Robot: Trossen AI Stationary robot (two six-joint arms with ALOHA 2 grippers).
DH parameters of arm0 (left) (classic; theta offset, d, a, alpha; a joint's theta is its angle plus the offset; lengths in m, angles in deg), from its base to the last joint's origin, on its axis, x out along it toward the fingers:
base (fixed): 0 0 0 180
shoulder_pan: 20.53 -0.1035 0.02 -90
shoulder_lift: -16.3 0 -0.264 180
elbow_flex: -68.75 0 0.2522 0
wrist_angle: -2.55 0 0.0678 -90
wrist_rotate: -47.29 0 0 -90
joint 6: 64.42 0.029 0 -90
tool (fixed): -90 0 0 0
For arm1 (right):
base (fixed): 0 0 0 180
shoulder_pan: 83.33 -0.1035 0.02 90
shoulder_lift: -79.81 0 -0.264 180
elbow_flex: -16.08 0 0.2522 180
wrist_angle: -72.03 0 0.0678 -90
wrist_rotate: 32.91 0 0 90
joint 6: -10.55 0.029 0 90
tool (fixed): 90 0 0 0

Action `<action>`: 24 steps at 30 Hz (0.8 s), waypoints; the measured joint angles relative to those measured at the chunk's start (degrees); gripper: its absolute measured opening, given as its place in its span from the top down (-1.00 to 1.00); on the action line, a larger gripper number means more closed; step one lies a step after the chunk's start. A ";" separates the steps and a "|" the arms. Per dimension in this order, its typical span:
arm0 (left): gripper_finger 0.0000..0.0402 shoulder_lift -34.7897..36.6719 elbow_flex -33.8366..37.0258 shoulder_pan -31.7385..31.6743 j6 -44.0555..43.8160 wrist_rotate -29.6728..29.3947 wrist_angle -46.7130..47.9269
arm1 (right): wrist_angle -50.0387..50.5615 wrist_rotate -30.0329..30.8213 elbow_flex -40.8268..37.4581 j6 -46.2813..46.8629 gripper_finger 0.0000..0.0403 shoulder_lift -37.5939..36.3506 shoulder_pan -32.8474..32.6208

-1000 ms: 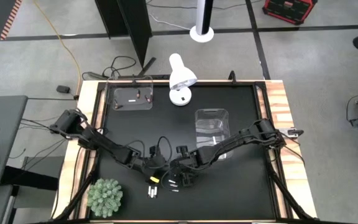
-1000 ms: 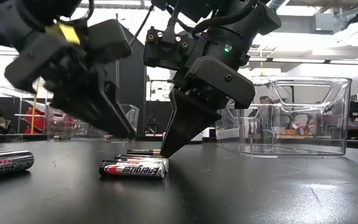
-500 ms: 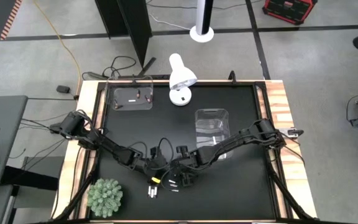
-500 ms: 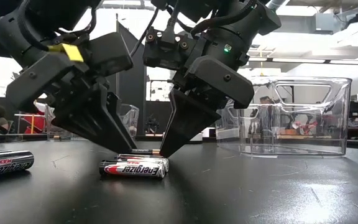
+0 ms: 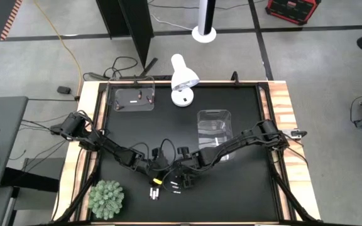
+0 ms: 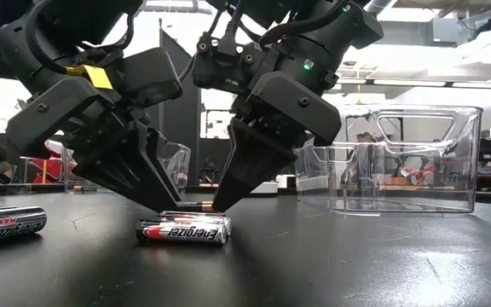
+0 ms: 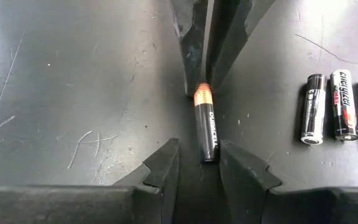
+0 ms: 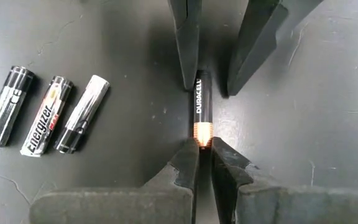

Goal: Sort batteries
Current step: Put the black battery into the top transparent bin

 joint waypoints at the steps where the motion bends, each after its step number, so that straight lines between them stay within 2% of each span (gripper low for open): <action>1: 0.46 0.00 0.00 -0.01 0.15 0.03 0.00 | -0.21 0.00 0.00 0.20 0.76 0.00 0.05; 7: 0.52 0.00 0.00 0.01 0.17 0.16 0.09 | -1.03 0.00 0.00 0.45 0.76 0.00 0.26; 16: 0.85 0.00 0.01 -0.58 1.21 0.40 -0.09 | -1.42 0.00 0.00 0.53 0.76 -0.02 0.23; 24: 0.86 0.00 0.04 -0.60 2.52 0.82 -0.44 | -1.48 -0.02 0.00 0.52 0.76 -0.02 0.21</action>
